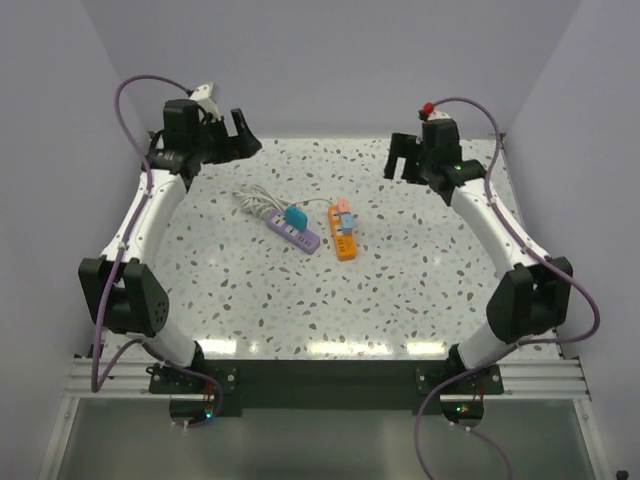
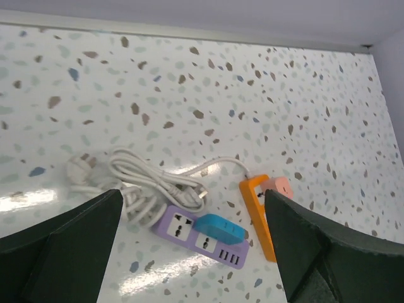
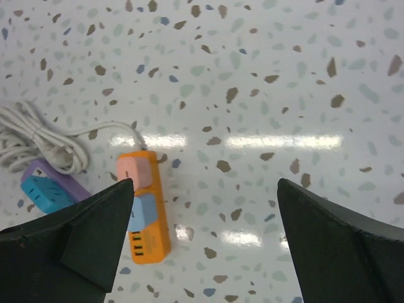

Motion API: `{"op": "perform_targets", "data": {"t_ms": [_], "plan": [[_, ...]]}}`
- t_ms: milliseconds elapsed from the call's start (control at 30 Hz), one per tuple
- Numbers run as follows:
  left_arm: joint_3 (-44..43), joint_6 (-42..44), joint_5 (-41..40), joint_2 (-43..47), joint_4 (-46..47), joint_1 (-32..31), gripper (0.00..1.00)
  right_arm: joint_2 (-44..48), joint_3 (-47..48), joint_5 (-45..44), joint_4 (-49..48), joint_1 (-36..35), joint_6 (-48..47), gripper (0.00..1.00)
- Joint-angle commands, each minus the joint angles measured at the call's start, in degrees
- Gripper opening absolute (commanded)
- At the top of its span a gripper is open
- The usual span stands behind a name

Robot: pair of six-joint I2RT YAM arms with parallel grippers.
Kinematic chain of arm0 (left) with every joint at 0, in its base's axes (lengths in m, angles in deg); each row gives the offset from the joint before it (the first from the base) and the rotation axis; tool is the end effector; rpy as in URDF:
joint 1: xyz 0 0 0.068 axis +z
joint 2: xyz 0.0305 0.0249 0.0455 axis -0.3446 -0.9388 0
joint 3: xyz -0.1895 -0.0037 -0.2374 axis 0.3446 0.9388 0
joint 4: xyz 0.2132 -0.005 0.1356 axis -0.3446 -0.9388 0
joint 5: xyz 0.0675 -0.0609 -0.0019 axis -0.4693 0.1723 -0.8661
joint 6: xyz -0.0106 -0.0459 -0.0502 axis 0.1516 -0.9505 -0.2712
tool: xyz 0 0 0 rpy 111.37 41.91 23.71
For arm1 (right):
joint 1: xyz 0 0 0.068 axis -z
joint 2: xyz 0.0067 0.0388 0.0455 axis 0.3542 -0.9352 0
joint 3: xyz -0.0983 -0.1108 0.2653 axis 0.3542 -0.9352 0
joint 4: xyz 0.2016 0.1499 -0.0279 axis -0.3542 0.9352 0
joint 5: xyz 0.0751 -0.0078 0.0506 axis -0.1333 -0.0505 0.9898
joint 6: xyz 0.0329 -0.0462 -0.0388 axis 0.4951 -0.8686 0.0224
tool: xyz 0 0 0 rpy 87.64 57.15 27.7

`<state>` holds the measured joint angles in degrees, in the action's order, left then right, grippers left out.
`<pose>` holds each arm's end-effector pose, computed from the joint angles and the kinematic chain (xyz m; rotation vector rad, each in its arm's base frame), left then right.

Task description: Insert the plug

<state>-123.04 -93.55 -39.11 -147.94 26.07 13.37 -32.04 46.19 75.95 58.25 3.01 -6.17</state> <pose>0.3903 -0.0638 0.3852 -0.0758 2.1062 -0.6272 0.3781 0.1158 0.3642 0.0654 2.2057 0.2589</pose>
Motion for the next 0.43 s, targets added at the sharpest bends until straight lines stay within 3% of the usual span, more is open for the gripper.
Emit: {"op": "perform_targets", "data": {"t_ms": [0,167,400], "plan": [[1.31,1.15,-9.07,6.07,-0.73,2.03,1.0,8.08,-10.59,0.53,-4.05,4.62,-0.29,0.99],[3.86,1.24,-12.85,8.27,-1.17,3.09,1.0,20.28,-26.48,0.89,-7.04,11.14,-0.64,0.99],[10.8,0.62,-17.42,13.71,1.64,3.01,1.0,33.11,-36.28,-0.95,-7.84,16.77,-3.18,0.99]]}}
